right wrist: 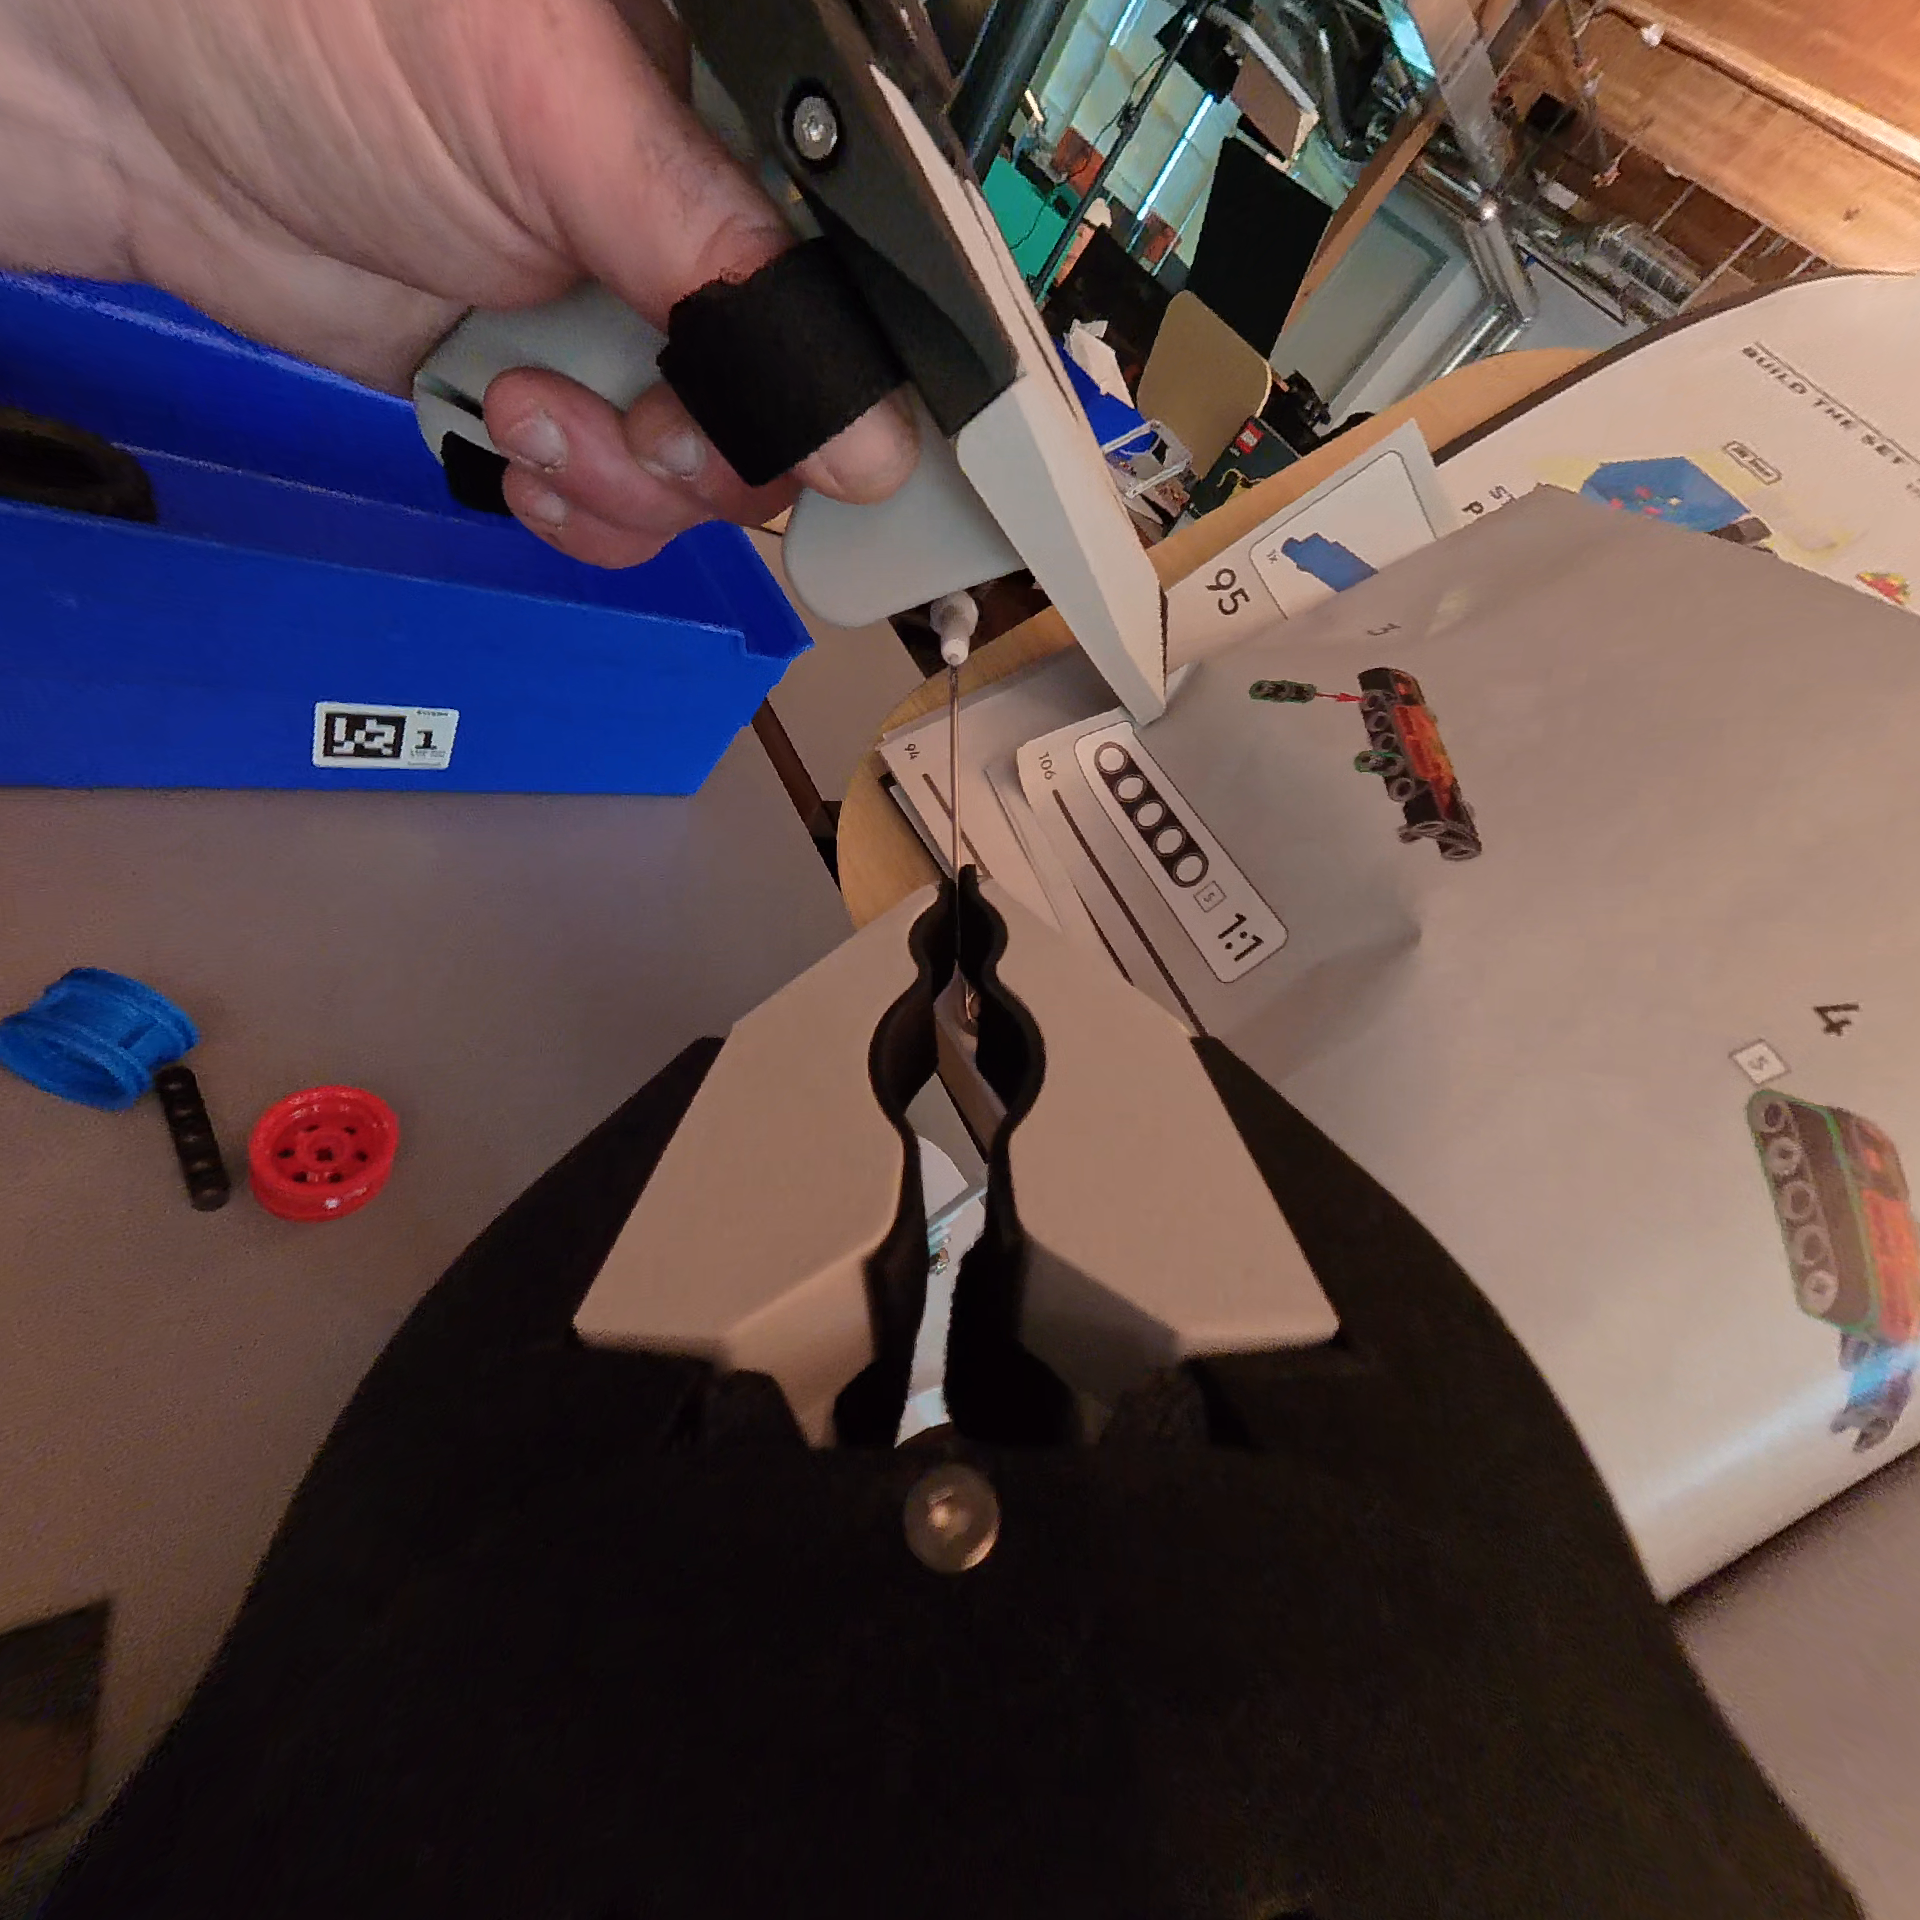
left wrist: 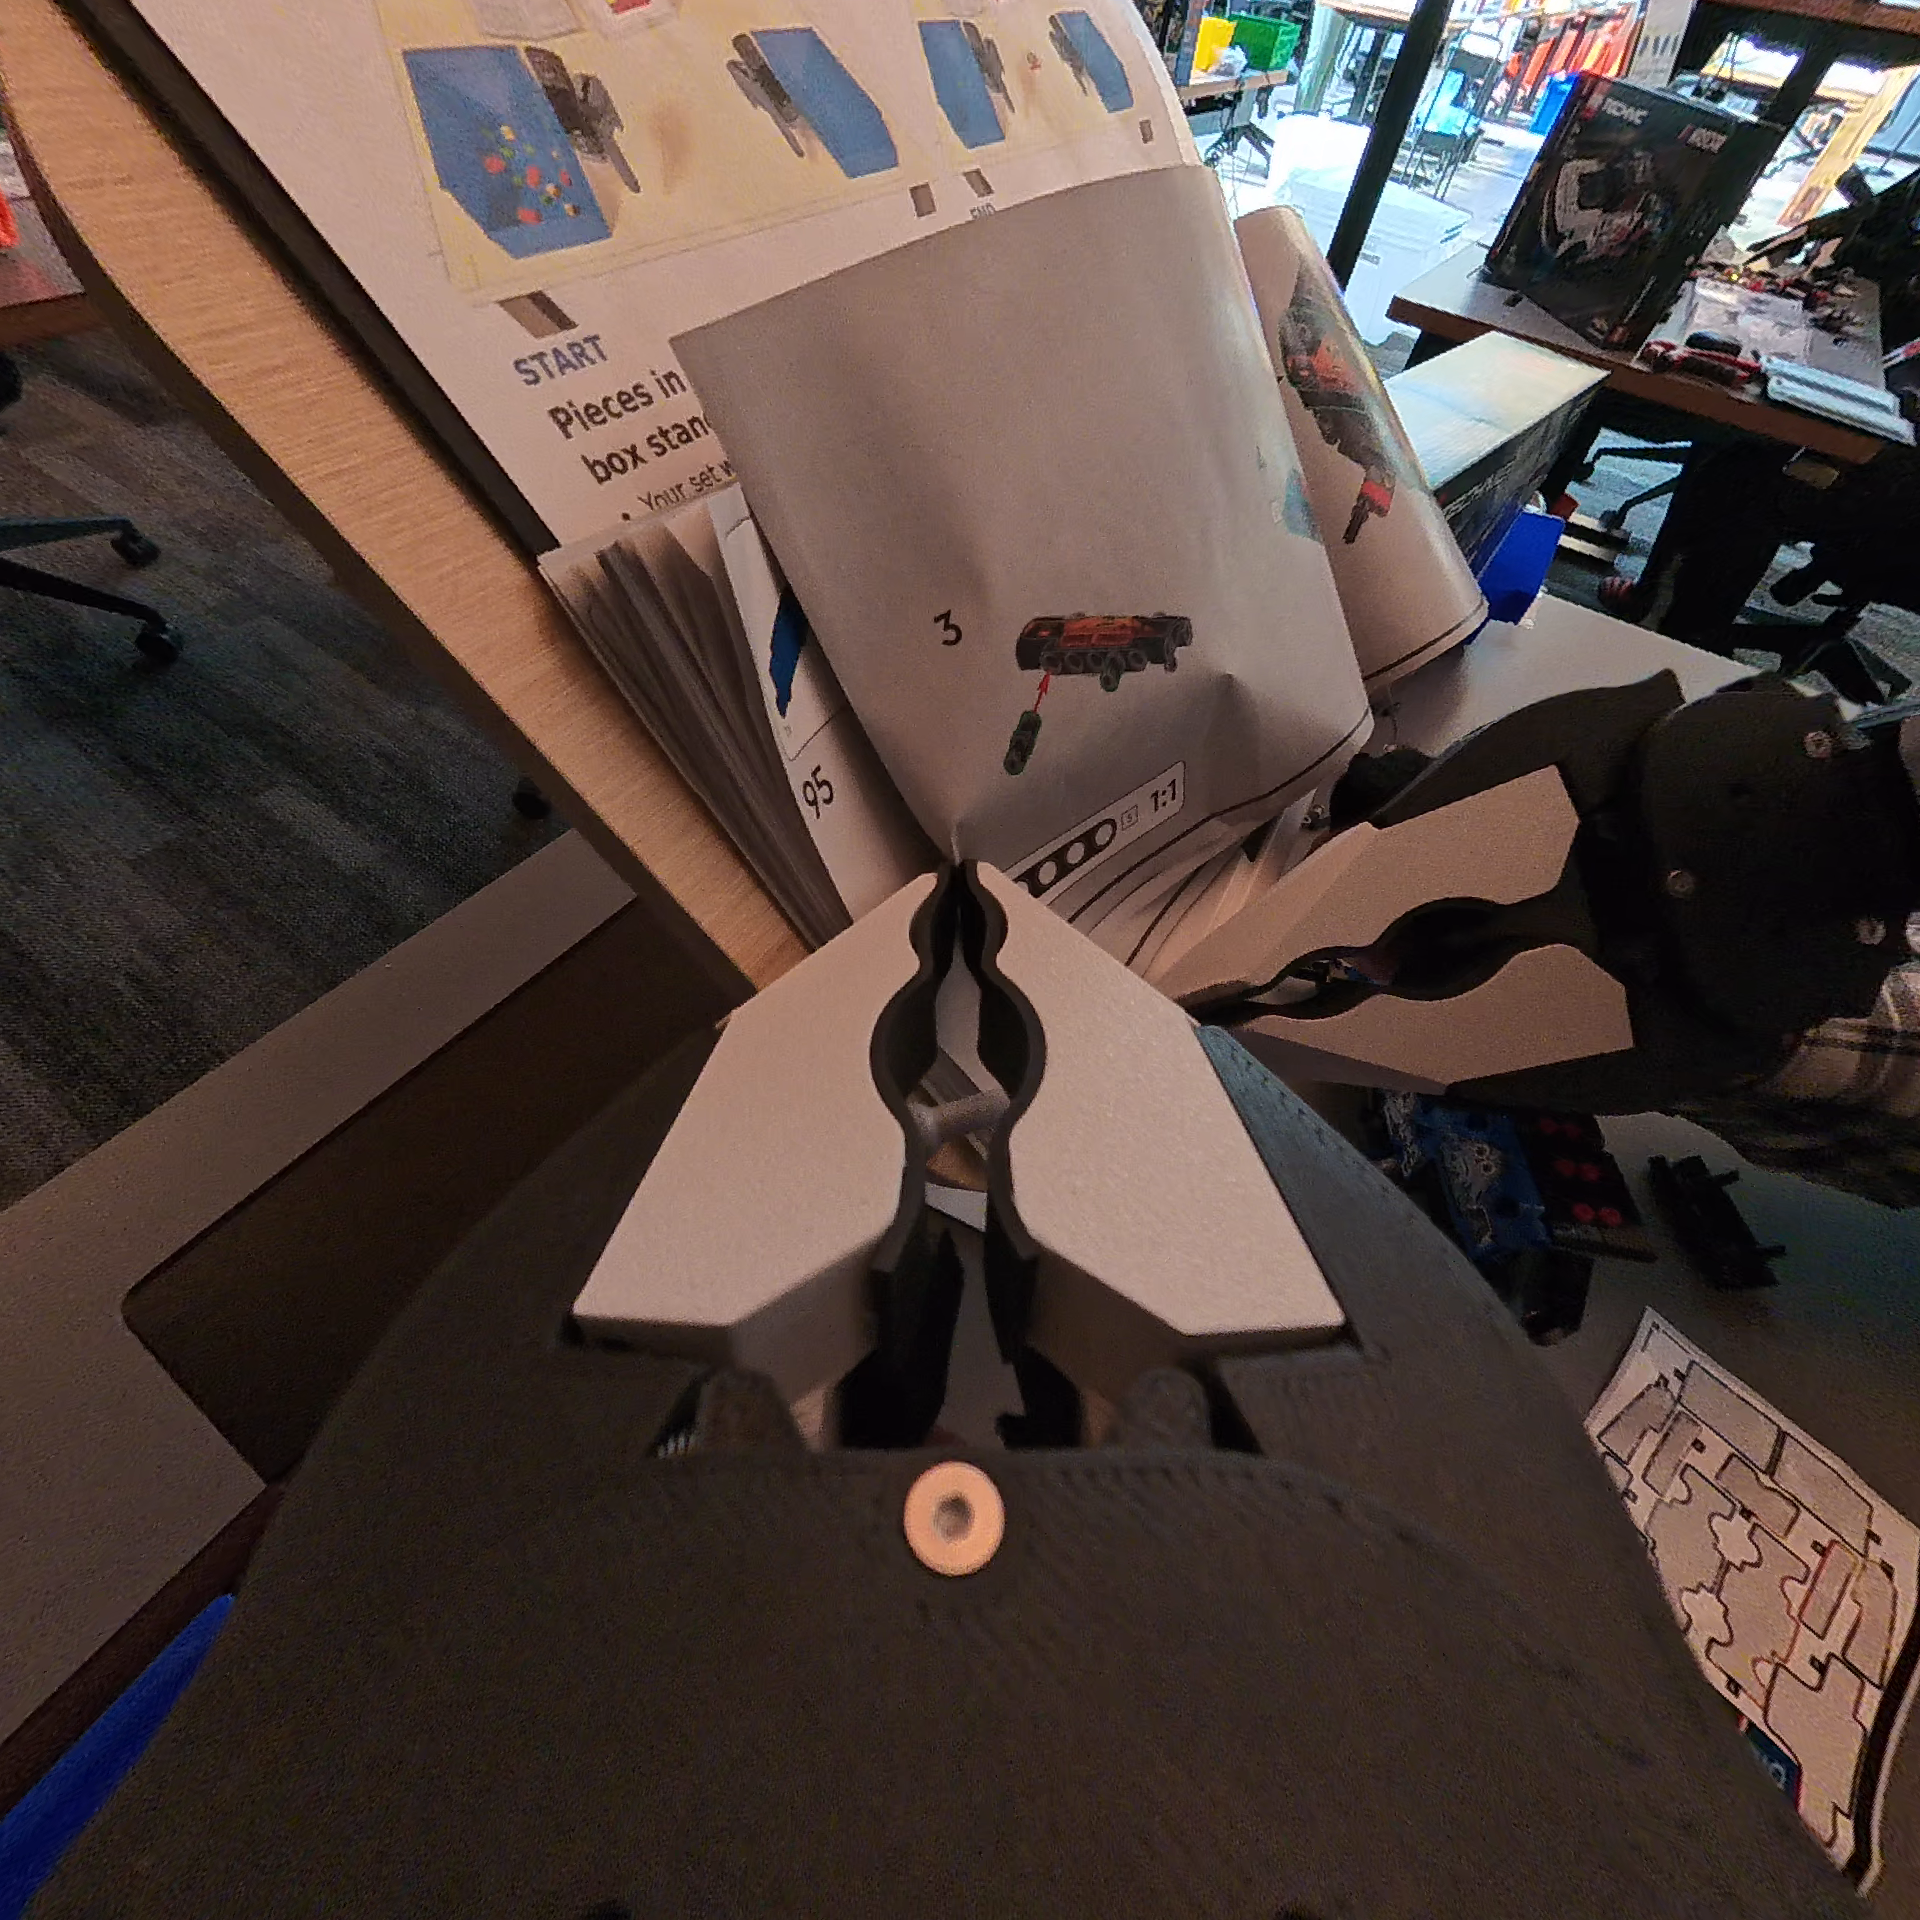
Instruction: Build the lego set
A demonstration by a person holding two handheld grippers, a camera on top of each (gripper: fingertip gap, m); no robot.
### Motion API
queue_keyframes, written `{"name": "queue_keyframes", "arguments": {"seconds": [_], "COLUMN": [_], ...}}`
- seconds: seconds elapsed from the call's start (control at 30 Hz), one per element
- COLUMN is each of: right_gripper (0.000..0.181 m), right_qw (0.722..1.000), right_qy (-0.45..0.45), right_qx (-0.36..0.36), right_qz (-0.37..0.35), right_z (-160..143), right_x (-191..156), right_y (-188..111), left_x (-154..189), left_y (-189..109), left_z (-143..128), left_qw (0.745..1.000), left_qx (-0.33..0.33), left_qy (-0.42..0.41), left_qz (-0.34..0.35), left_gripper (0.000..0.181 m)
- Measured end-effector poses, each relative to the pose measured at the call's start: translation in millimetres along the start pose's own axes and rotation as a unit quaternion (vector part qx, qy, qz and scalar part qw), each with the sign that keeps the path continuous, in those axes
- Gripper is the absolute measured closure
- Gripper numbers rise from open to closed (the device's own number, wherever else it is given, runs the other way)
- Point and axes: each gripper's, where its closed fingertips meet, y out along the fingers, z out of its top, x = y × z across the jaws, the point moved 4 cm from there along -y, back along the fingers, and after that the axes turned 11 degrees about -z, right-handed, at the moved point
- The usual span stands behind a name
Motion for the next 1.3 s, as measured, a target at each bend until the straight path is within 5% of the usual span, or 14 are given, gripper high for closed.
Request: {"name": "queue_keyframes", "arguments": {"seconds": [0.53,1.3], "right_gripper": [0.181,0.181], "right_qw": [0.988,0.983], "right_qy": [0.153,0.182], "right_qx": [0.005,0.013], "right_qz": [0.010,0.011], "right_z": [-3.4,-9.3], "right_x": [4.6,6.1], "right_y": [-2.8,-5.3], "left_x": [0.8,1.8], "left_y": [-14.7,-23.7], "left_z": [-12.4,-21.9], "left_qw": [0.997,0.985], "left_qx": [0.052,0.102], "left_qy": [-0.049,-0.111], "left_qz": [-0.034,-0.085], "left_gripper": [0.181,0.181]}}
